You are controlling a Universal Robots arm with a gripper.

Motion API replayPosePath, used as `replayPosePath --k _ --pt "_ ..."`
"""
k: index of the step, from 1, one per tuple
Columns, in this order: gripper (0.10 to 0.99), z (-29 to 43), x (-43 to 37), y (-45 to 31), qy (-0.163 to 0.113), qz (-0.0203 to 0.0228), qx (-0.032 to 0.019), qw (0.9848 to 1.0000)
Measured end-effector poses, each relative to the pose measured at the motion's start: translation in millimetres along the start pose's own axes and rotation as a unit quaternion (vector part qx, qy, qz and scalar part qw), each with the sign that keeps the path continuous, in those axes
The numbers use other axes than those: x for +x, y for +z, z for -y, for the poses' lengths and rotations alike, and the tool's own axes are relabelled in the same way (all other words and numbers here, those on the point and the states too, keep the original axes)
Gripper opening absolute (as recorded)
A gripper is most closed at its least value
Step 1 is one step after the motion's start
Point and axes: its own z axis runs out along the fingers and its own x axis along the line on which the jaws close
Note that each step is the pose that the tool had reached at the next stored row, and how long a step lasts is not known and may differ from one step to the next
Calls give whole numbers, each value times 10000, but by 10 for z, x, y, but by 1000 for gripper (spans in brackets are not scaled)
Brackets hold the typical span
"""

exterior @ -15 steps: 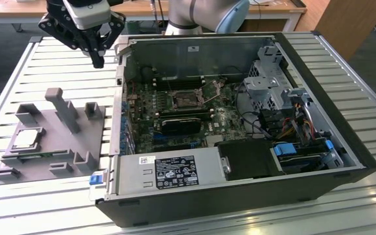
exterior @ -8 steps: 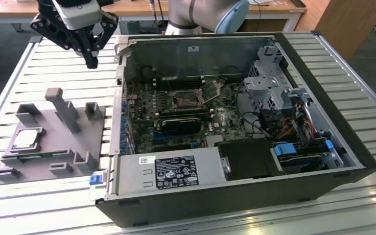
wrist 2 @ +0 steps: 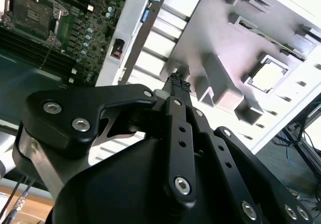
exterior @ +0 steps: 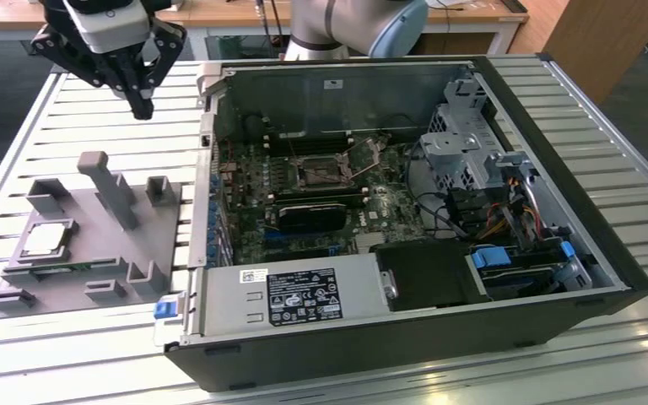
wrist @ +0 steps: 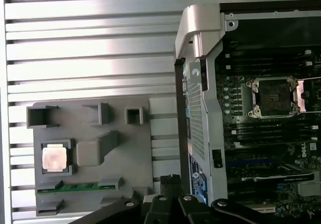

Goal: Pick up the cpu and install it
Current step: 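Reach for the cpu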

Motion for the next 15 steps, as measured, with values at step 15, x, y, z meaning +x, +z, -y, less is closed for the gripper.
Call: replayPosePath --k 15 --pt "106 46 508 3 0 -2 1 10000"
